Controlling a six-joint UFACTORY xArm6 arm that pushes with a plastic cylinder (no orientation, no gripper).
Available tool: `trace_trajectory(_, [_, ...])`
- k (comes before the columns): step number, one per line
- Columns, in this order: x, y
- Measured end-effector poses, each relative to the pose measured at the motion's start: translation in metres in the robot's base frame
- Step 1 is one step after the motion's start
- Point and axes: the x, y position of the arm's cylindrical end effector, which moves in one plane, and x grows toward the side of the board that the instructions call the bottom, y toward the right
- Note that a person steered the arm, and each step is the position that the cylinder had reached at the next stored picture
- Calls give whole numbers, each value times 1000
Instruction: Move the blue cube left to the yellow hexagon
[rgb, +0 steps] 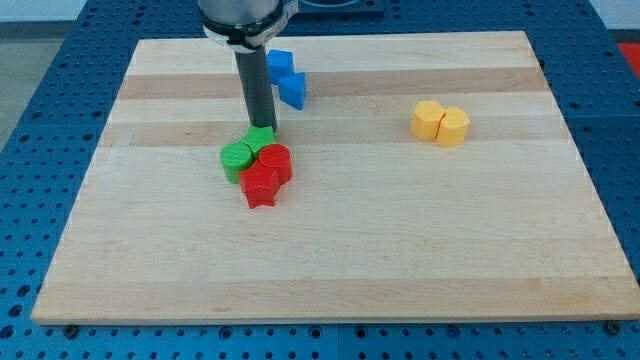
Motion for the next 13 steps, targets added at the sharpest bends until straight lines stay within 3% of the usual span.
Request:
trace_trajectory(4, [-114,-31])
trace_trajectory(6, [-127,2])
trace_trajectory(11, [-41,153])
trace_trajectory(13, [-33,173])
